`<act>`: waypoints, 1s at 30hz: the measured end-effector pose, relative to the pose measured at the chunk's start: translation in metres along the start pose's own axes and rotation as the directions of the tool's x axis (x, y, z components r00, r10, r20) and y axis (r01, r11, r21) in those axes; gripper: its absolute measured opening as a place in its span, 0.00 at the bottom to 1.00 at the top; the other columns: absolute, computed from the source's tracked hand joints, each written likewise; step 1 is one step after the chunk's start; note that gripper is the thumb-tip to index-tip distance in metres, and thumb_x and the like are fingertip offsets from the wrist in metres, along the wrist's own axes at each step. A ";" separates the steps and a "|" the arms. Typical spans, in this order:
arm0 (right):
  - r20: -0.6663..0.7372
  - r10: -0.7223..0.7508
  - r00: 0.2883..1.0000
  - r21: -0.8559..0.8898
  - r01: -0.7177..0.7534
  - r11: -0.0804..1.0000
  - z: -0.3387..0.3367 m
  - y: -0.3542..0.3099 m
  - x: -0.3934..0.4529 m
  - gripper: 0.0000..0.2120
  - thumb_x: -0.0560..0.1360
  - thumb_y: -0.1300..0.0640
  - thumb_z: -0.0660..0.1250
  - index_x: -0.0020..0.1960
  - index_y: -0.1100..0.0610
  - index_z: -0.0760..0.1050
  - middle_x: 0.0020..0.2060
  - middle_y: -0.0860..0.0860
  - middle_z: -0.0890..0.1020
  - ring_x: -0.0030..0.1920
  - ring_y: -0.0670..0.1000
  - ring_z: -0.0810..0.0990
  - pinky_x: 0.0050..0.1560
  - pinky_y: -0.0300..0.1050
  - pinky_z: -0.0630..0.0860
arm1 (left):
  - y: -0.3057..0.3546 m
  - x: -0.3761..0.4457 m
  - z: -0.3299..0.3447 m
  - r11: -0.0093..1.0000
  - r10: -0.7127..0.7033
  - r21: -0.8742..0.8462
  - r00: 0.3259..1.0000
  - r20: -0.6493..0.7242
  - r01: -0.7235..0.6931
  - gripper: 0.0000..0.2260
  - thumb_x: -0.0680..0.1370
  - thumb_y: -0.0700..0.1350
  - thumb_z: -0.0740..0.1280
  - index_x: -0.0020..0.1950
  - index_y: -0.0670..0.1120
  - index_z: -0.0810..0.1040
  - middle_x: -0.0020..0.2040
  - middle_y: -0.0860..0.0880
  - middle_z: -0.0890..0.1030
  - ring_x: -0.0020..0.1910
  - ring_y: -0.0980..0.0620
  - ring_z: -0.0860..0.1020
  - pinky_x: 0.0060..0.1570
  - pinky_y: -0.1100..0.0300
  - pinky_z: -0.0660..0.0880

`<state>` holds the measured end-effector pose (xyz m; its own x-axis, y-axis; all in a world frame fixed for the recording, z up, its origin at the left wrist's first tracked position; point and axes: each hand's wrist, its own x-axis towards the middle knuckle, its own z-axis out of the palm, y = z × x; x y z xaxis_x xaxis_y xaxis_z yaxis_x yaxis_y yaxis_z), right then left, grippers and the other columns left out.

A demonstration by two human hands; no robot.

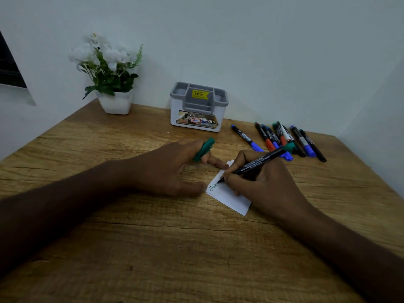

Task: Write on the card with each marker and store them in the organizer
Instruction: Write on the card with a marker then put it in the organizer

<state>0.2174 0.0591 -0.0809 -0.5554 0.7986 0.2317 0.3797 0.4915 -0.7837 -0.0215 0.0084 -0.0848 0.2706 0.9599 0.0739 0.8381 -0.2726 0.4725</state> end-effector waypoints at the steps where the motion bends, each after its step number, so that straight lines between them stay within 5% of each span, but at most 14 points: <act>1: 0.002 0.002 1.000 0.002 -0.002 1.000 0.000 0.000 0.000 0.03 0.74 0.59 0.76 0.42 0.52 0.85 0.35 0.49 0.87 0.37 0.46 0.85 0.42 0.48 0.84 | 0.000 0.000 0.000 1.000 0.000 0.002 1.000 0.003 0.000 0.23 0.76 0.60 0.74 0.65 0.58 0.68 0.60 0.61 0.72 0.58 0.63 0.71 0.55 0.60 0.73; 10: 0.021 -0.024 0.999 -0.005 0.024 1.000 0.001 0.002 0.001 0.03 0.74 0.58 0.77 0.42 0.53 0.85 0.36 0.49 0.87 0.39 0.48 0.86 0.44 0.50 0.84 | 0.000 -0.001 0.000 1.000 0.017 -0.021 1.000 -0.015 -0.017 0.20 0.76 0.59 0.75 0.62 0.57 0.71 0.59 0.60 0.75 0.57 0.62 0.73 0.56 0.57 0.75; 16: -0.043 -0.016 0.999 0.044 0.017 0.999 -0.006 0.001 0.006 0.02 0.73 0.59 0.77 0.43 0.53 0.85 0.36 0.48 0.87 0.37 0.45 0.86 0.40 0.43 0.84 | 0.000 0.000 0.001 1.000 -0.007 0.020 1.000 0.001 0.007 0.23 0.76 0.61 0.73 0.63 0.64 0.63 0.60 0.63 0.70 0.60 0.64 0.70 0.53 0.65 0.69; 20: 0.036 -0.049 0.998 -0.022 0.049 0.999 -0.006 0.002 0.007 0.05 0.73 0.60 0.78 0.40 0.53 0.85 0.37 0.44 0.87 0.37 0.41 0.84 0.36 0.36 0.79 | 0.001 -0.002 0.000 1.000 0.000 0.015 1.000 -0.014 0.000 0.19 0.76 0.61 0.74 0.59 0.61 0.67 0.56 0.67 0.69 0.57 0.66 0.70 0.51 0.63 0.68; 24: 0.020 -0.033 0.999 -0.007 0.034 0.999 -0.007 0.004 0.006 0.07 0.73 0.60 0.78 0.40 0.50 0.84 0.37 0.44 0.87 0.38 0.43 0.84 0.41 0.47 0.82 | 0.002 -0.002 0.000 1.000 -0.014 0.024 1.000 0.000 0.014 0.23 0.76 0.61 0.73 0.63 0.62 0.64 0.57 0.65 0.68 0.58 0.66 0.69 0.53 0.63 0.69; 30: 0.049 -0.069 0.996 -0.016 0.070 0.997 -0.006 0.007 0.006 0.05 0.73 0.59 0.78 0.41 0.51 0.85 0.39 0.45 0.87 0.40 0.45 0.84 0.38 0.37 0.78 | 0.004 -0.003 -0.002 1.000 -0.004 -0.017 1.000 -0.002 0.004 0.26 0.77 0.63 0.68 0.71 0.54 0.68 0.62 0.61 0.72 0.59 0.68 0.69 0.54 0.65 0.71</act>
<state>0.2207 0.0692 -0.0816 -0.6158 0.7449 0.2569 0.3518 0.5517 -0.7562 -0.0198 0.0046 -0.0817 0.2657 0.9612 0.0739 0.8313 -0.2672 0.4874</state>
